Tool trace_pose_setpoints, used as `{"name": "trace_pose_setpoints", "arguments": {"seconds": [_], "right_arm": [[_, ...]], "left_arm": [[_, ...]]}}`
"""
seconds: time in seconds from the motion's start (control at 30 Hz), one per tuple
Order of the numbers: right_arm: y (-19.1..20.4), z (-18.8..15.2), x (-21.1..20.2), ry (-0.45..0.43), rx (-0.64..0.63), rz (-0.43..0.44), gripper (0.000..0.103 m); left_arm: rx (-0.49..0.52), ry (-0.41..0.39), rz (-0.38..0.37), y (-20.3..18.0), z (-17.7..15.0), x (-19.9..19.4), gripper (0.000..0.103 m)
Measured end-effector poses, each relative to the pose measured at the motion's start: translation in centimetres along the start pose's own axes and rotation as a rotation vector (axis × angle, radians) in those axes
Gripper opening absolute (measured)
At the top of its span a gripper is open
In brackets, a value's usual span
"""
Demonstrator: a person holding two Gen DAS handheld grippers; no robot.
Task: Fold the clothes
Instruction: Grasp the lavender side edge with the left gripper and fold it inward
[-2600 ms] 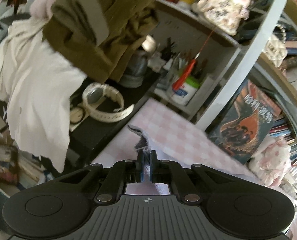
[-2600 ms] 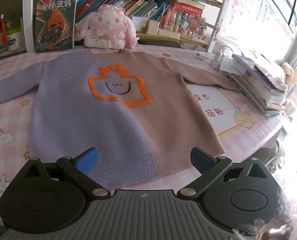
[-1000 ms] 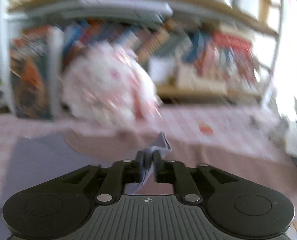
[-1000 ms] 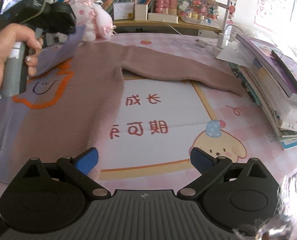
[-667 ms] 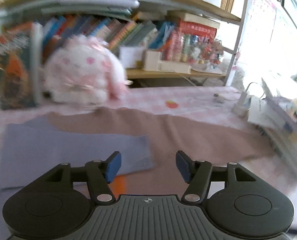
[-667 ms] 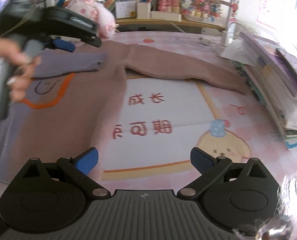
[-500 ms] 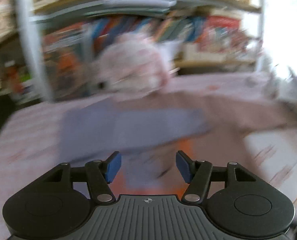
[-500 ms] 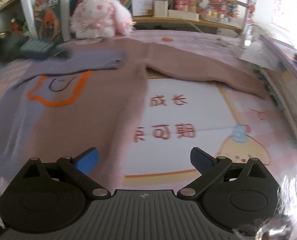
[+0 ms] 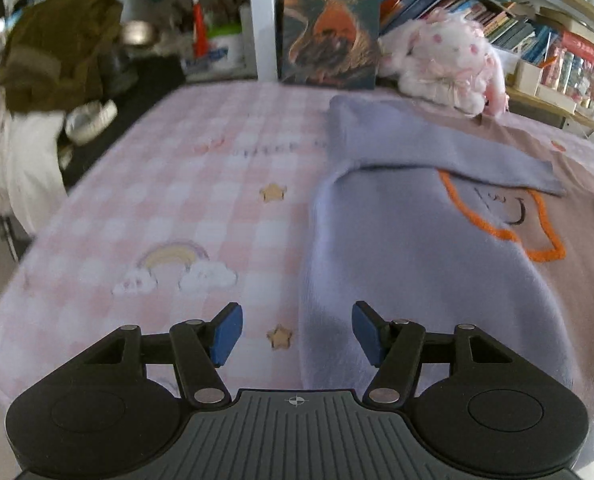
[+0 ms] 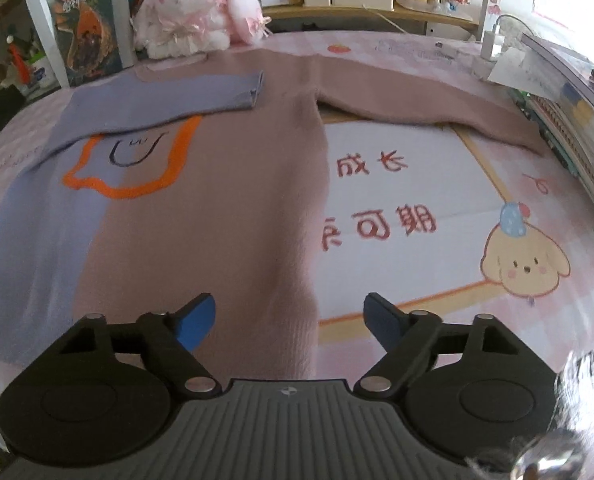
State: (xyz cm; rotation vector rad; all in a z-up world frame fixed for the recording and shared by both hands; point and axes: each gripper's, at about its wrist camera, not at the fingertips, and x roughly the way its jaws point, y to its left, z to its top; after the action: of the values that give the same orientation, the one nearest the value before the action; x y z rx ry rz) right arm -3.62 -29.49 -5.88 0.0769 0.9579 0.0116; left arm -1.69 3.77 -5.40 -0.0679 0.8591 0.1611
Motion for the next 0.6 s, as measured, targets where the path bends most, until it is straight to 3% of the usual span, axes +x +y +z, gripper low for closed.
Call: {"name": "trace_pose_setpoints", "arguments": {"seconds": [0.17, 0.23, 0.3, 0.33, 0.4, 0.43, 0.6], "right_arm": [[0.6, -0.6, 0.0, 0.019, 0.015, -0.014, 0.056], [0.7, -0.7, 0.0, 0.025, 0.031, -0.011, 0.046], [0.6, -0.7, 0.0, 0.02, 0.042, -0.006, 0.039], [0.6, -0.7, 0.0, 0.017, 0.047, -0.004, 0.031], [0.6, -0.7, -0.1, 0.015, 0.057, 0.014, 0.019], [0.6, -0.6, -0.1, 0.014, 0.058, 0.025, 0.014], [1.8, -0.4, 0.0, 0.005, 0.014, 0.032, 0.011]], "left_arm": [[-0.057, 0.039, -0.057, 1.5, -0.8, 0.8, 0.061], [-0.094, 0.051, -0.086, 2.0, -0.8, 1.0, 0.054], [-0.114, 0.048, -0.12, 2.0, -0.6, 1.1, 0.035], [-0.115, 0.055, -0.144, 1.9, -0.6, 1.1, 0.021], [-0.108, 0.055, -0.168, 1.7, -0.6, 1.1, 0.005], [-0.099, 0.046, -0.165, 1.6, -0.6, 1.0, 0.005], [-0.06, -0.001, -0.128, 1.6, -0.7, 0.3, 0.004]]}}
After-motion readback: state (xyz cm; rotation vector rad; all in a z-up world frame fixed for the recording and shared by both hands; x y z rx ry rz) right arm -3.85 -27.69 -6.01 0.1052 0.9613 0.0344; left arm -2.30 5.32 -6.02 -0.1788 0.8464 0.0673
